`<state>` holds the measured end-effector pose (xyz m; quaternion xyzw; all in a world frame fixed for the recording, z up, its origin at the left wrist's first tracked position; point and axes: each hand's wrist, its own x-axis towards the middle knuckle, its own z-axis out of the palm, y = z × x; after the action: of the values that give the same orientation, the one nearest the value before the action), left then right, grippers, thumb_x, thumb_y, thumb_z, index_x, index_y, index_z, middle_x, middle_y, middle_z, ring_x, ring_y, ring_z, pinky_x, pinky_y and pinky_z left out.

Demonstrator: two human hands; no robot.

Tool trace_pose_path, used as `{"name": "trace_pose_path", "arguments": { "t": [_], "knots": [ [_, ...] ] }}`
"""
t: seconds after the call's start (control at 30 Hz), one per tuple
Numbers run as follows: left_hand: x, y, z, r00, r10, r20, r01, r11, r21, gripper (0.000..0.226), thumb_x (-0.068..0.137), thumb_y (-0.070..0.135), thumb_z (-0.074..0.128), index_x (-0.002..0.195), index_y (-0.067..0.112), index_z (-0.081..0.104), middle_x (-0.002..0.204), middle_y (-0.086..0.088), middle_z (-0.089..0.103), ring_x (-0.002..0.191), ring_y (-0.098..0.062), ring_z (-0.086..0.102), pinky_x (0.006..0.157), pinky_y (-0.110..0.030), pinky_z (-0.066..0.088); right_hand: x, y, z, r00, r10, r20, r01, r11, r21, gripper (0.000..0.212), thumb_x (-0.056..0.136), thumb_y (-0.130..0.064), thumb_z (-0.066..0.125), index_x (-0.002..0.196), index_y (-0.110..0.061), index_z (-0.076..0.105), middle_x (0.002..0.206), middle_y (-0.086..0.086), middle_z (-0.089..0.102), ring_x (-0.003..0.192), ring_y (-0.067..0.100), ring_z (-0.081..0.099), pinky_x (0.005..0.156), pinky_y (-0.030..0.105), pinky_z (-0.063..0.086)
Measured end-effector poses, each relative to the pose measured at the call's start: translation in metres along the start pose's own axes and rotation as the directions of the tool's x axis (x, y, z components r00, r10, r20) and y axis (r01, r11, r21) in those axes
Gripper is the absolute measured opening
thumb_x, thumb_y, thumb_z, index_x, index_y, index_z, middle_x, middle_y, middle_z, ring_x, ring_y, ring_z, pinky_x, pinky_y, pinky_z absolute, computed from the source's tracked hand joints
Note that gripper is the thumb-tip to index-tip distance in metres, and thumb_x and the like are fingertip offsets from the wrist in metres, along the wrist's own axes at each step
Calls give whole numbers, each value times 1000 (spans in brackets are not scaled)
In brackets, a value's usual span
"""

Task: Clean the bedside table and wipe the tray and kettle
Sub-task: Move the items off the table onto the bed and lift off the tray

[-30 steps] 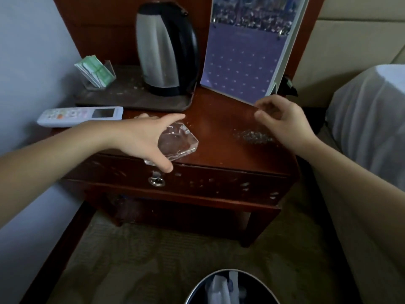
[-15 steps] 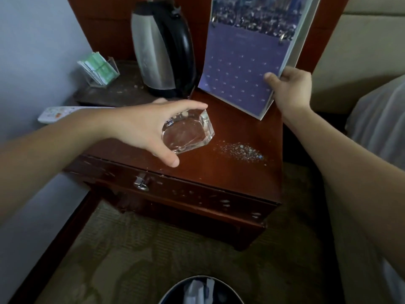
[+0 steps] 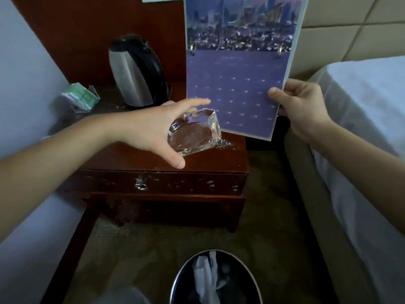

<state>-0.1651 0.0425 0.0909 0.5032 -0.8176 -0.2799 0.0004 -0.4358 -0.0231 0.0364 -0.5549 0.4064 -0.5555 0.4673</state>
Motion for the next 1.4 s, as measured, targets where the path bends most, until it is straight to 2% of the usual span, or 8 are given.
{"name": "trace_pose_path", "arguments": {
  "t": [0.33,0.53,0.77,0.93,1.07,1.23,1.33,1.4],
  "knots": [
    [13,55,-36,927,308,215,-297,952,-79,115,38,56,77,126,76,5,140,41,18,121,33,14,92,-6,27,-72,-56,-27,984,57,-169,-58,998,0,10,81,-6,64,88,-12,69,75,-5,74,73,13,70,66,26,55],
    [55,140,-81,845,401,353,-375,916,-143,116,36,55,77,127,75,7,144,28,23,132,15,21,96,-11,29,-89,-134,-91,947,177,-269,-204,976,-77,17,87,3,54,98,-4,65,72,-10,73,71,8,69,68,25,57],
    [140,246,-90,768,449,457,-422,891,-167,113,37,56,74,125,77,7,133,31,22,122,11,27,87,-5,34,-95,-186,-218,868,225,-443,-268,963,-36,30,87,5,53,80,-16,74,69,-8,72,66,7,68,62,23,55],
    [216,303,-60,757,476,447,-484,869,-106,117,43,47,83,124,76,3,127,27,20,117,20,28,97,-10,29,-82,-201,-322,865,203,-459,-252,966,-49,15,65,-27,69,77,-29,76,71,-12,72,67,3,67,62,22,55],
    [277,355,-25,739,490,463,-537,843,-36,118,42,47,80,125,73,0,132,16,24,122,3,25,98,-12,26,-94,-196,-402,826,208,-524,-289,954,-78,22,58,-39,72,79,-32,76,73,-12,72,68,5,66,65,25,56],
    [332,416,33,587,609,534,-701,712,-40,111,45,38,74,124,70,4,131,19,26,121,10,16,92,8,15,-149,-189,-460,770,179,-612,-251,968,-33,21,59,-34,71,79,-31,76,76,-13,73,70,4,68,65,23,56],
    [352,447,73,453,641,619,-788,613,-59,115,46,32,75,127,68,2,137,28,21,126,8,12,95,4,18,-190,-180,-482,703,144,-697,-238,970,-39,22,59,-36,72,80,-32,76,75,-15,72,70,2,67,66,23,55],
    [363,468,98,378,634,674,-825,561,-65,122,50,24,82,127,66,-2,143,24,19,127,8,9,101,-12,24,-209,-170,-493,664,121,-738,-231,972,-48,22,60,-36,72,81,-32,76,76,-15,72,72,2,66,69,25,56]
  ]
}}
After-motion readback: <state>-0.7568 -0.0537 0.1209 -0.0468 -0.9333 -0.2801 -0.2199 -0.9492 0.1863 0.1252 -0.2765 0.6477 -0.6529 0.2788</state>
